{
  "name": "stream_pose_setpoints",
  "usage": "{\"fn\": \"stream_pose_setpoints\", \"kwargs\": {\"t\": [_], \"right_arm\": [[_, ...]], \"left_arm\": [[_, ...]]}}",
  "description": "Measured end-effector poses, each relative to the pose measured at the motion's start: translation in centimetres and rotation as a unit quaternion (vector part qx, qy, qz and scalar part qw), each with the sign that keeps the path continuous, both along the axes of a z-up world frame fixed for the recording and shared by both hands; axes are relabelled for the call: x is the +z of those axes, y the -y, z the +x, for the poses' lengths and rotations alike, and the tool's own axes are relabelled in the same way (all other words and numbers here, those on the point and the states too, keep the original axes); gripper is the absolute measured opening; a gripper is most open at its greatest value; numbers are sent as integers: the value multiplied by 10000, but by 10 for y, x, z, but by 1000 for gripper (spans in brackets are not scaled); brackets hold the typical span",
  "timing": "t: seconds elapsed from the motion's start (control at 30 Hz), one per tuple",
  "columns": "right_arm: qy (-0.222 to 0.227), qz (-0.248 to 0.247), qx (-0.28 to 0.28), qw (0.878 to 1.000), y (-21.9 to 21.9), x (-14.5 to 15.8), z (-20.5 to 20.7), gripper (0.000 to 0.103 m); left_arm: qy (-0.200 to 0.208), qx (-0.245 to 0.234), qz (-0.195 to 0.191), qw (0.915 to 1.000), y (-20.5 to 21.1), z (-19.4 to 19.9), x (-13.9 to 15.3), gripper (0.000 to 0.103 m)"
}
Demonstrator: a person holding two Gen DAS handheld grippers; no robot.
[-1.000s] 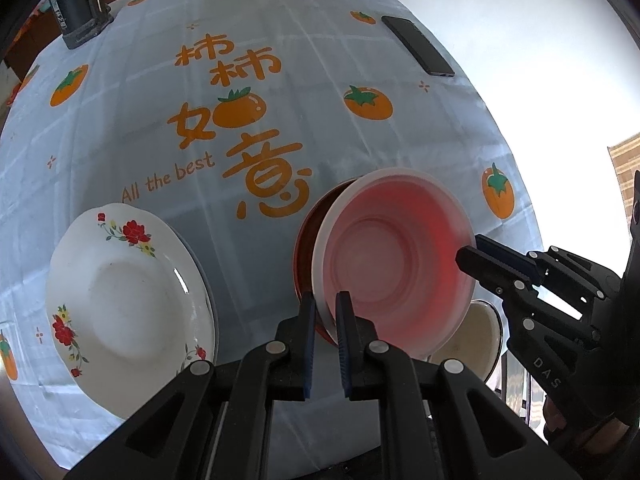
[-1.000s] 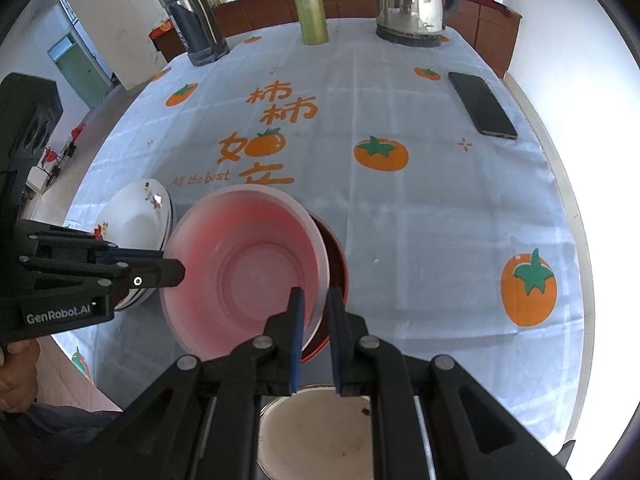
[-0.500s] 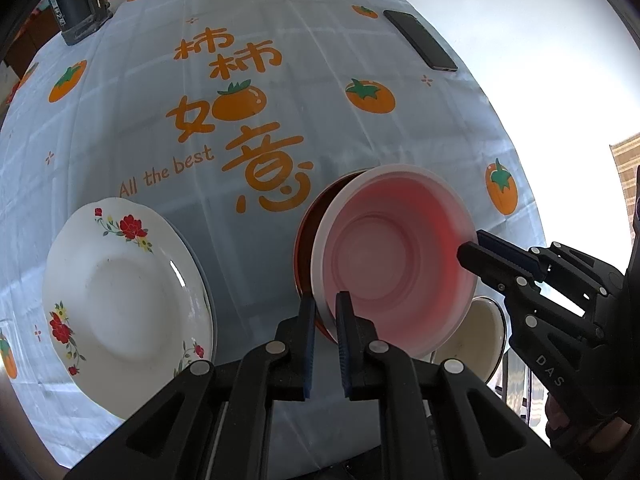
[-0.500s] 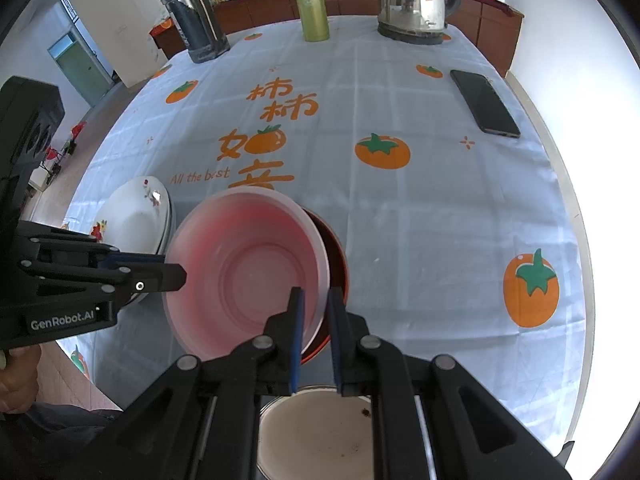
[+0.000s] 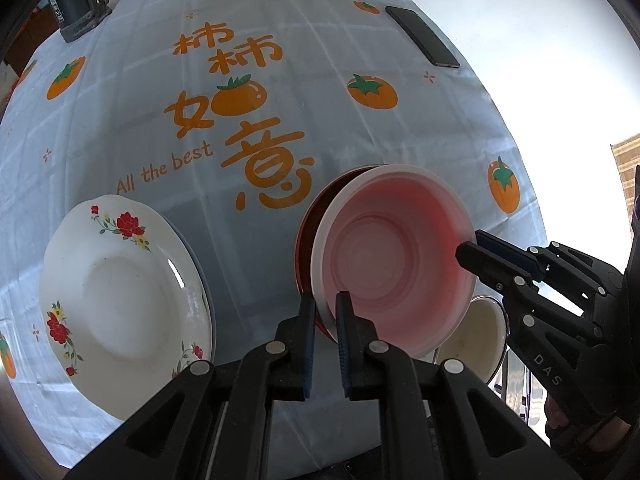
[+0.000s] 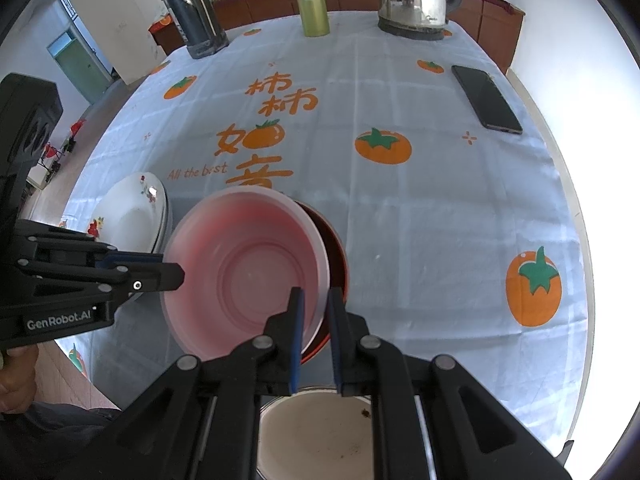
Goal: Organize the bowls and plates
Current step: 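Lower the pink bowl with the left tool while the right tool lowers it into the steel bowl, then open the left tool while the right tool opens, releasing the pink bowl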
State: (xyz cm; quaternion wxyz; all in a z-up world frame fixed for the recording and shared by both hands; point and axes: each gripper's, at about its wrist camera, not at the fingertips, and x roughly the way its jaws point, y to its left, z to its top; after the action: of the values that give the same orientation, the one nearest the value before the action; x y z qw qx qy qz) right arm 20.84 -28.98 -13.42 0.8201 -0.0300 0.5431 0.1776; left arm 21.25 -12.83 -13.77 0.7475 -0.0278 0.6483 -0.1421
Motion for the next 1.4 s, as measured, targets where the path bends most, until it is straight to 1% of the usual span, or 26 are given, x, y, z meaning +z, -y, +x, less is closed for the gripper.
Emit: {"fn": "stream_pose_setpoints", "kwargs": {"t": [0.43, 1.27, 1.3, 1.33, 1.37, 1.4], "right_arm": [[-51, -37, 13, 10000, -1, -6, 2, 12], [-36, -104, -12, 9999, -1, -10, 5, 13], [-34, -123, -12, 9999, -2, -11, 5, 18], [-1, -134, -16, 9999, -2, -10, 5, 36], [23, -173, -34, 9998, -3, -9, 5, 49], [89, -227, -64, 9997, -3, -8, 5, 67]], "left_arm": [[-52, 20, -10, 10000, 1, 2, -5, 11], [-26, 60, 31, 10000, 3, 4, -4, 13], [-36, 74, 60, 9999, 3, 4, -4, 17], [-31, 87, 80, 9999, 3, 4, -4, 24], [-5, 89, 96, 9999, 2, 4, -3, 29], [26, 93, 98, 9999, 1, 4, -2, 38]]}}
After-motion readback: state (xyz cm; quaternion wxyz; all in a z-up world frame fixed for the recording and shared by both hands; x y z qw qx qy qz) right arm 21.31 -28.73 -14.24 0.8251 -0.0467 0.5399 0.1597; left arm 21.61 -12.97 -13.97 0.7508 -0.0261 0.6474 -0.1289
